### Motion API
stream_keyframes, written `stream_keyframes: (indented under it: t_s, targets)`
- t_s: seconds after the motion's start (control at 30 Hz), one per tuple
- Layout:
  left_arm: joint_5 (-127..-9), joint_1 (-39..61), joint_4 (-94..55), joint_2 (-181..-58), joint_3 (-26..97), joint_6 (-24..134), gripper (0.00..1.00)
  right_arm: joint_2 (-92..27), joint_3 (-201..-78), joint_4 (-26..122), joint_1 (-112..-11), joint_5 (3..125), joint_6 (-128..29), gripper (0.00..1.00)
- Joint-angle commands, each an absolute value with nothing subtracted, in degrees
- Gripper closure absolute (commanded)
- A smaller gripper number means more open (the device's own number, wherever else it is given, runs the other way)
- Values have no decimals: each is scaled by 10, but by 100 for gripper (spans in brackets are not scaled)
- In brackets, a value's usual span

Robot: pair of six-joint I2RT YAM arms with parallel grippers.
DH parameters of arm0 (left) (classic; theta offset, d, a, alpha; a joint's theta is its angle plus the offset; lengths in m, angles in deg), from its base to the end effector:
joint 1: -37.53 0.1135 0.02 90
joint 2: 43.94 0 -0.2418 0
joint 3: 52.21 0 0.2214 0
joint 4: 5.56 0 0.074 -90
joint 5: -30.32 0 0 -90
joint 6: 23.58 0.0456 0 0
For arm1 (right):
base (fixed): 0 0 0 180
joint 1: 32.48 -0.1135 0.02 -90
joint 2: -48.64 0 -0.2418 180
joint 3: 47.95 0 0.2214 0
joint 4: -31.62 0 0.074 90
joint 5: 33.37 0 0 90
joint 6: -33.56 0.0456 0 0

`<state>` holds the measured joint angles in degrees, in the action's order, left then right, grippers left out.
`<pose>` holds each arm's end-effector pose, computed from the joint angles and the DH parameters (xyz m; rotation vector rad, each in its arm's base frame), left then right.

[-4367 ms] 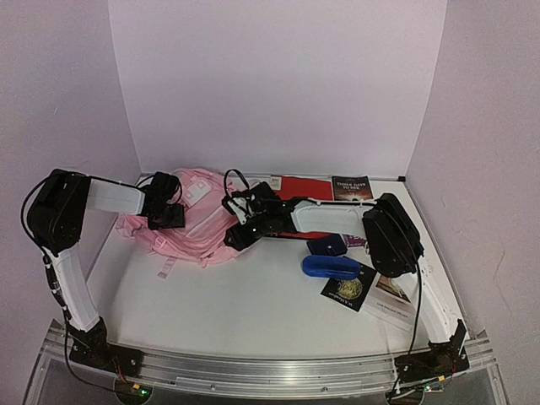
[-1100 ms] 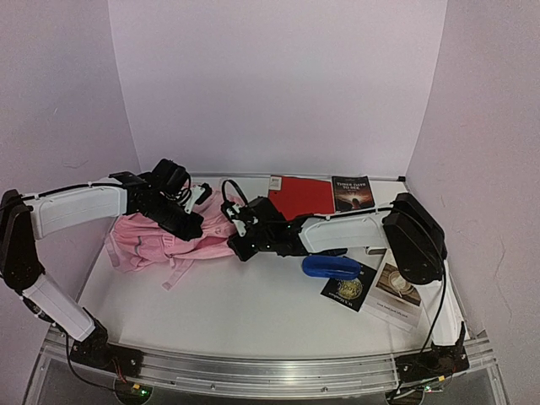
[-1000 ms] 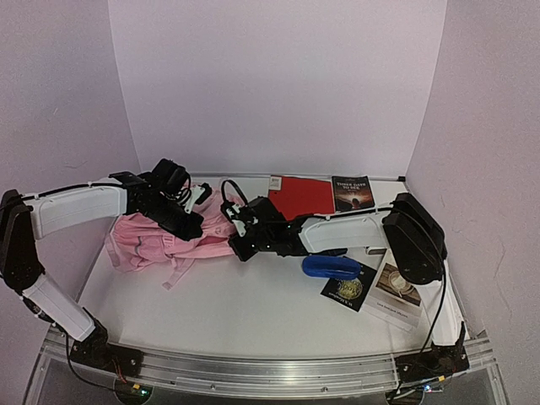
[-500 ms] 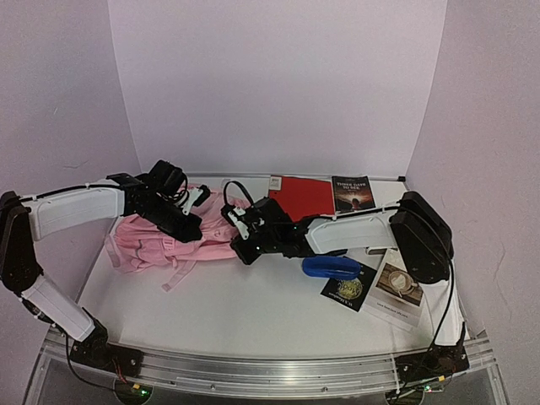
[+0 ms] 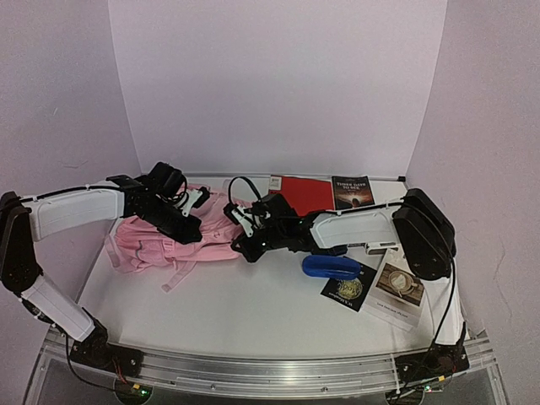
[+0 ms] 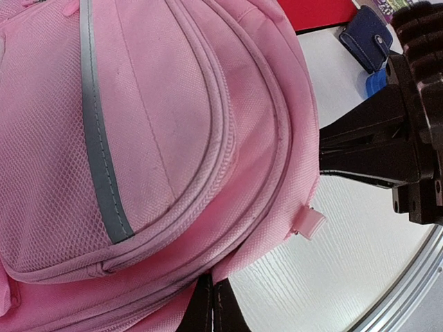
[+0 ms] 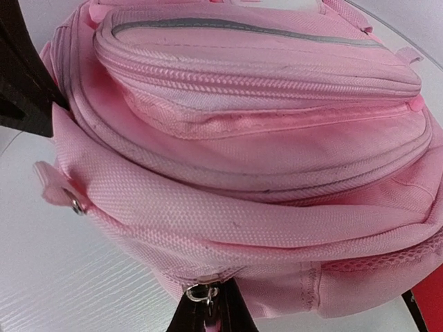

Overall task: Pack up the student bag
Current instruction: Unzip the student bag at the center of the board.

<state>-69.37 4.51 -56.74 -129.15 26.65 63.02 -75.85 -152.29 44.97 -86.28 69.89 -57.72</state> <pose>0.2337 -0.1610 0.2296 0.7320 2.5158 -0.4492 0.2653 0.3802 0.1712 -1.1587 1.9197 0.7653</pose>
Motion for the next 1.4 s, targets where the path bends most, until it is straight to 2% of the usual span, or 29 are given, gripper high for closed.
stream_keyframes:
  t_s: [0.0, 0.07, 0.13, 0.43, 0.47, 0.53, 0.6, 0.83, 1.13, 1.37]
  targets:
    - [-662, 69, -548, -1257, 265, 629, 100, -762, -1554, 494, -858, 721, -584, 96]
    - [-669, 69, -548, -1251, 264, 630, 100, -770, -1562, 496, -858, 721, -585, 89]
    - [-674, 69, -548, -1246, 264, 632, 100, -775, -1567, 498, -858, 723, -587, 87]
    - [-682, 68, -545, -1239, 261, 633, 100, -793, -1586, 507, -858, 725, -593, 100]
    - [-682, 68, -545, -1238, 261, 634, 100, -794, -1587, 510, -858, 726, -592, 98]
    - [-679, 69, -545, -1237, 260, 637, 100, -792, -1586, 516, -858, 727, -594, 84]
    - [-674, 69, -546, -1237, 260, 638, 100, -789, -1580, 518, -858, 727, -600, 81]
    - [-676, 69, -547, -1244, 262, 638, 100, -785, -1572, 520, -858, 736, -609, 100]
    - [-645, 76, -557, -1242, 247, 642, 100, -747, -1546, 533, -846, 741, -612, 100]
    - [-514, 80, -645, -1289, 252, 657, 100, -739, -1522, 540, -800, 750, -614, 100]
